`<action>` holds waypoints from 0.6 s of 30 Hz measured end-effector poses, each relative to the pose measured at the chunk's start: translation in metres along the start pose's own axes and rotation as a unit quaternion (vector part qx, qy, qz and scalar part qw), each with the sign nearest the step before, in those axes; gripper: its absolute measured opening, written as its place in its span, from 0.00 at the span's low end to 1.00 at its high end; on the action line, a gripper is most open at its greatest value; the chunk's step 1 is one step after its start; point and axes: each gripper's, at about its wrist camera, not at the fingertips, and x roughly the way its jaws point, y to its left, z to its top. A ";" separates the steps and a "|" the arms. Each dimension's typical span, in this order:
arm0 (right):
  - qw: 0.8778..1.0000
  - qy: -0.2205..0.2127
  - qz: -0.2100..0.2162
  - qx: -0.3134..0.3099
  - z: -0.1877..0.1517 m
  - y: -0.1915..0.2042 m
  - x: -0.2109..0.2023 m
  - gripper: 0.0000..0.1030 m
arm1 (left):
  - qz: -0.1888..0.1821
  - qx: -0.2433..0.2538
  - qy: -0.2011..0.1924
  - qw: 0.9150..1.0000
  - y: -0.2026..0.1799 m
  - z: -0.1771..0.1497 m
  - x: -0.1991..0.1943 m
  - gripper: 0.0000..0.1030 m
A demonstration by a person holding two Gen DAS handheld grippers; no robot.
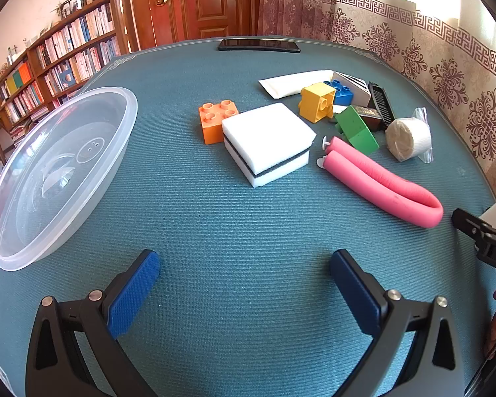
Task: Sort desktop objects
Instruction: 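Carry the held white-black sponge with the right tool while the left tool grasps another white sponge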
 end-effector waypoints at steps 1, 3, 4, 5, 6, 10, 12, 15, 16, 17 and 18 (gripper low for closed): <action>1.000 0.000 0.002 -0.001 0.000 0.000 0.000 1.00 | 0.000 0.000 0.000 1.000 0.000 0.000 0.000 1.00; 1.000 0.001 0.008 -0.004 -0.001 -0.001 -0.001 1.00 | 0.000 0.000 0.000 1.000 0.000 0.000 0.000 1.00; 1.000 0.001 0.011 -0.008 -0.001 -0.002 -0.002 1.00 | 0.000 0.000 0.000 1.000 0.000 0.000 0.000 1.00; 1.000 0.002 0.014 -0.012 -0.002 -0.002 -0.003 1.00 | 0.000 0.000 0.000 1.000 0.000 0.000 0.000 1.00; 1.000 0.002 0.019 -0.016 -0.003 -0.002 -0.004 1.00 | 0.000 0.000 0.000 1.000 0.000 0.000 0.000 1.00; 0.998 -0.003 0.056 -0.015 -0.006 -0.010 -0.011 1.00 | 0.000 0.000 0.000 1.000 0.000 0.000 0.000 1.00; 0.997 -0.004 0.070 -0.013 -0.009 -0.015 -0.015 1.00 | 0.000 0.000 0.000 1.000 0.000 0.000 0.000 1.00; 0.997 -0.006 0.082 -0.013 -0.014 -0.021 -0.021 1.00 | 0.000 0.000 0.000 1.000 0.000 0.000 0.000 1.00; 0.996 -0.007 0.085 -0.013 -0.016 -0.021 -0.024 1.00 | 0.000 0.000 0.000 1.000 0.000 0.000 0.000 1.00; 0.996 -0.007 0.087 -0.013 -0.018 -0.022 -0.026 1.00 | 0.000 0.000 0.000 1.000 0.000 0.000 0.000 1.00; 0.996 -0.007 0.090 -0.015 -0.020 -0.022 -0.028 1.00 | 0.000 0.000 0.000 1.000 0.000 0.000 0.000 1.00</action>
